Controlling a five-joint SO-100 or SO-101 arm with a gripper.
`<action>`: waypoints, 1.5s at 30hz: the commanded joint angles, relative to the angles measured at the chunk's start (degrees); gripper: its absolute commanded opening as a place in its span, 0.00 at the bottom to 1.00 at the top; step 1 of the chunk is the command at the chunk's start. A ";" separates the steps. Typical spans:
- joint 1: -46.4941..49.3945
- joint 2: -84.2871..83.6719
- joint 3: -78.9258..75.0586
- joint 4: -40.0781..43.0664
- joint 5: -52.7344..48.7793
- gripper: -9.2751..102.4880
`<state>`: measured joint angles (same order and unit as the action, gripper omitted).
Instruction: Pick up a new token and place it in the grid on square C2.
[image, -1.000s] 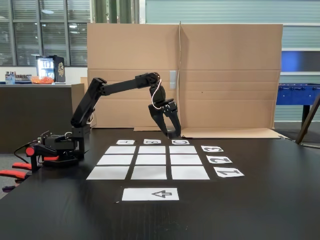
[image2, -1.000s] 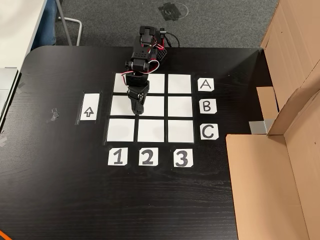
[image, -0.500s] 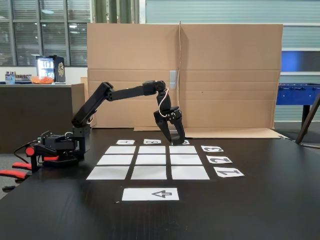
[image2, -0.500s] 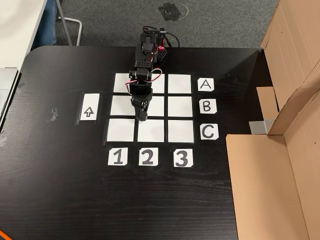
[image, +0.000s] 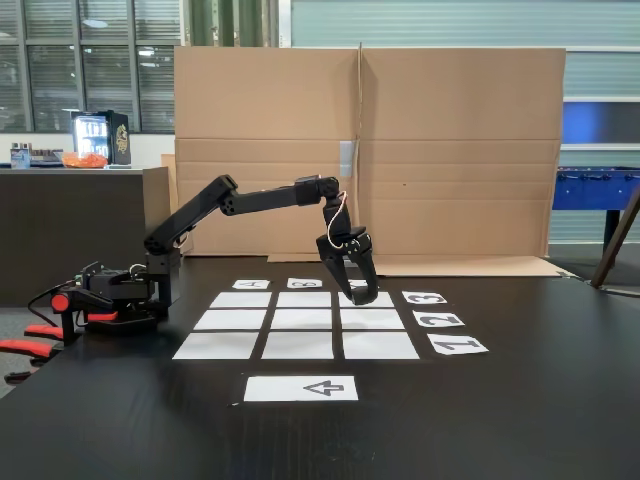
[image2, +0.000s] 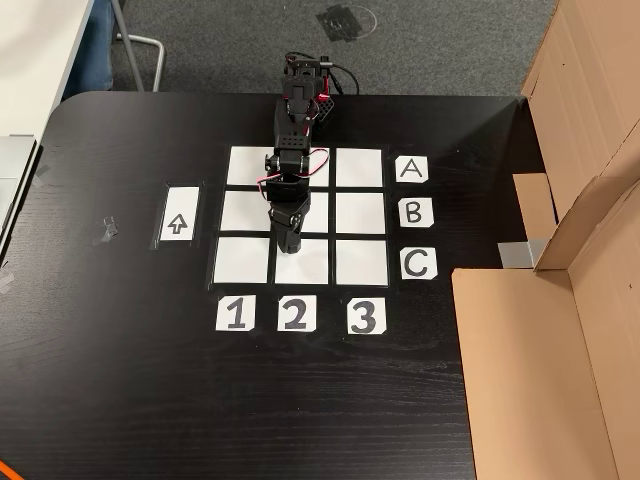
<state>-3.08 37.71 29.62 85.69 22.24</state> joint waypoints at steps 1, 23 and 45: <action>-0.97 0.35 -2.46 -0.79 0.79 0.07; -2.20 -1.14 -3.08 -1.23 1.05 0.23; -2.29 4.66 1.76 -3.52 0.88 0.43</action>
<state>-4.83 36.91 30.32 83.50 22.76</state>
